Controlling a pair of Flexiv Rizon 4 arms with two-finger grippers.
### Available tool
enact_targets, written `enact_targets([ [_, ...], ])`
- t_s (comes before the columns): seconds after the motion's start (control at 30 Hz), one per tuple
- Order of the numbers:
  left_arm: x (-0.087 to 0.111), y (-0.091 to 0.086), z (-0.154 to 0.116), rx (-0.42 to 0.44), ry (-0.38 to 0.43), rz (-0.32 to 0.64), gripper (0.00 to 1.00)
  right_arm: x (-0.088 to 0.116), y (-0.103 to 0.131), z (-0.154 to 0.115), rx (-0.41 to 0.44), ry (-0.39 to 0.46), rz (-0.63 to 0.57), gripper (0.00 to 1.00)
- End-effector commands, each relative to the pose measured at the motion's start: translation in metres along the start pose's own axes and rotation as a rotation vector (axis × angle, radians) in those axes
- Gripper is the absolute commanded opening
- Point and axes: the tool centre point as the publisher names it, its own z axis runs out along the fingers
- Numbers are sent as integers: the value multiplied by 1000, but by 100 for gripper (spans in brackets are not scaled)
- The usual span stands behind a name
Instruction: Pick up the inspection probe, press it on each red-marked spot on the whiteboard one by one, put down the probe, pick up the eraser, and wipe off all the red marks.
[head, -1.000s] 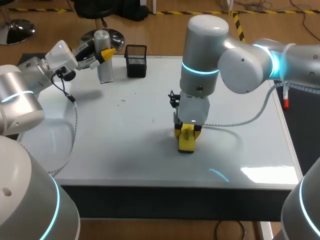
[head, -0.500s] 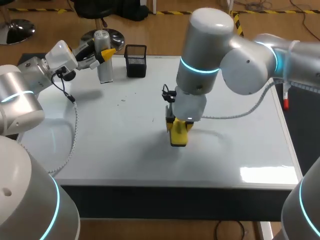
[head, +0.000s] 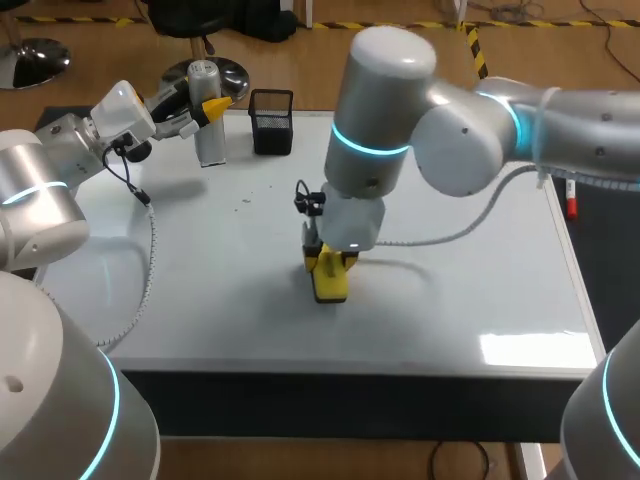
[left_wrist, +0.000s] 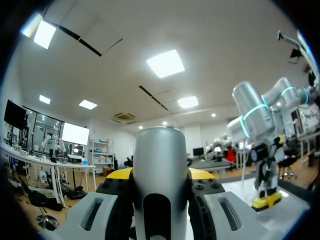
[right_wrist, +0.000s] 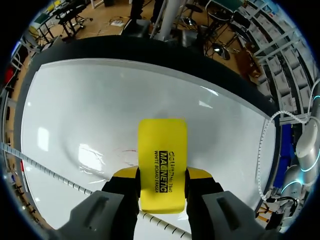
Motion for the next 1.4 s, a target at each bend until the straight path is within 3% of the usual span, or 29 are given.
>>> enact_targets([
  [0.03,0,-1,0,-2,0,0,0,-20,-12,15,-26,48,-3,0],
  [0.2,0,-1,0,-2,0,0,0,-23,-9,22,-40,58,-13,0],
  [0.5,0,-1,0,-2,0,0,0,-6,-9,27,-53,50,34,0],
  [0.97,0,-1,0,-2,0,0,0,43,1,40,-72,82,151,0],
  [1.4,0,-1,0,-2,0,0,0,80,1,34,-72,101,213,0],
])
